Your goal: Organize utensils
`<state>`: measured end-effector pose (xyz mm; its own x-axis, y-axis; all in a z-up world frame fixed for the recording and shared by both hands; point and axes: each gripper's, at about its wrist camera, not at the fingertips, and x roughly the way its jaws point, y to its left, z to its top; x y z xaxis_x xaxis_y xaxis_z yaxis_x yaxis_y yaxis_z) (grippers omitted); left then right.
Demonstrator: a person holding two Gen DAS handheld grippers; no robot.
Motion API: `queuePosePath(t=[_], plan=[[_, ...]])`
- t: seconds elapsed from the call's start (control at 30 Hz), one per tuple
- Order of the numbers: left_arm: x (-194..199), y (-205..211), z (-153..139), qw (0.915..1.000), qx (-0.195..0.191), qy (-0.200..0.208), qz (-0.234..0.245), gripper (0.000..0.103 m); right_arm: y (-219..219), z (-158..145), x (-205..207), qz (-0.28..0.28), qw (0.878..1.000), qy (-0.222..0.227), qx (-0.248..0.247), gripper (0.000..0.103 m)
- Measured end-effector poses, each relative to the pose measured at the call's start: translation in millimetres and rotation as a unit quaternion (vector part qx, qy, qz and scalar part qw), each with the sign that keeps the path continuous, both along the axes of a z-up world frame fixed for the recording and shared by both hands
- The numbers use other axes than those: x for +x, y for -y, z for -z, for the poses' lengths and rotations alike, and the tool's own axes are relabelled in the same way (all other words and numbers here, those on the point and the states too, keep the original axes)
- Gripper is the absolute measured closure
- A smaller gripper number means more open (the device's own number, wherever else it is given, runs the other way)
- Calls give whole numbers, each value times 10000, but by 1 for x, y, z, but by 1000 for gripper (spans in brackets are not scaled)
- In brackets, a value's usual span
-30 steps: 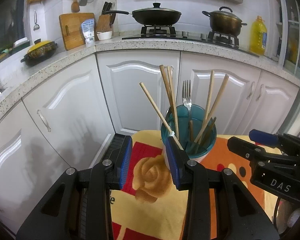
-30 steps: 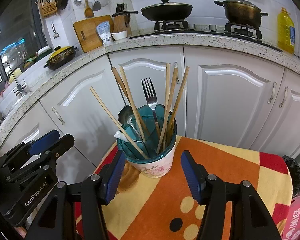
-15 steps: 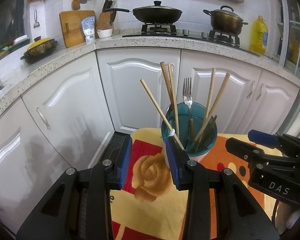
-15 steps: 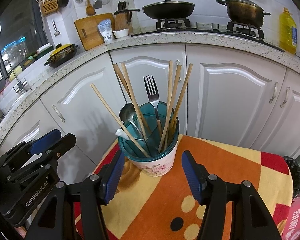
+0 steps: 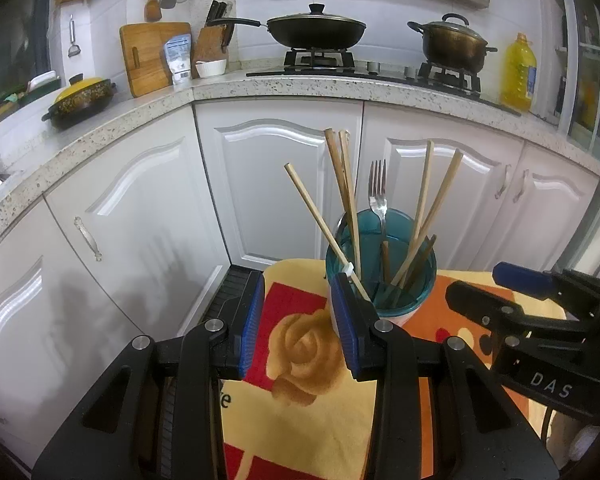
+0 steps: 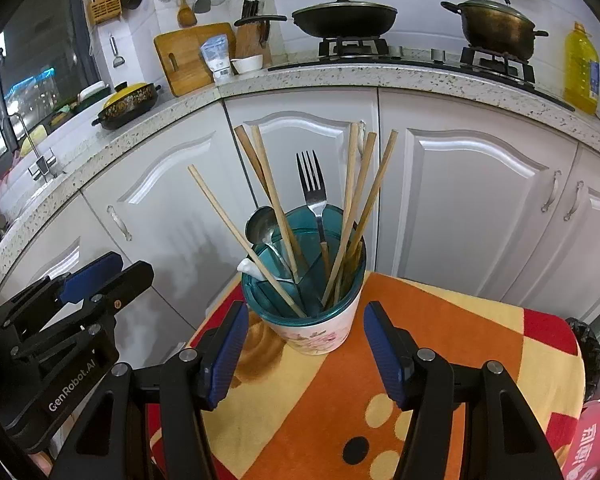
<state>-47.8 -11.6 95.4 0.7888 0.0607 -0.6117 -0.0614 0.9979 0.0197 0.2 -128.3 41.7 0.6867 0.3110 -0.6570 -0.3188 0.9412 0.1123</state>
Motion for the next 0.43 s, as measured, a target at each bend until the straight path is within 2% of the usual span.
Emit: queuePosePath(t=[0.3, 0.43], plan=[[0, -2, 2, 9999, -112, -24, 44, 69, -1, 3, 0, -22, 10000, -43, -2, 45], [-1, 2, 4, 9999, -26, 36, 98, 69, 9, 5, 0, 46, 10000, -13, 70, 45]])
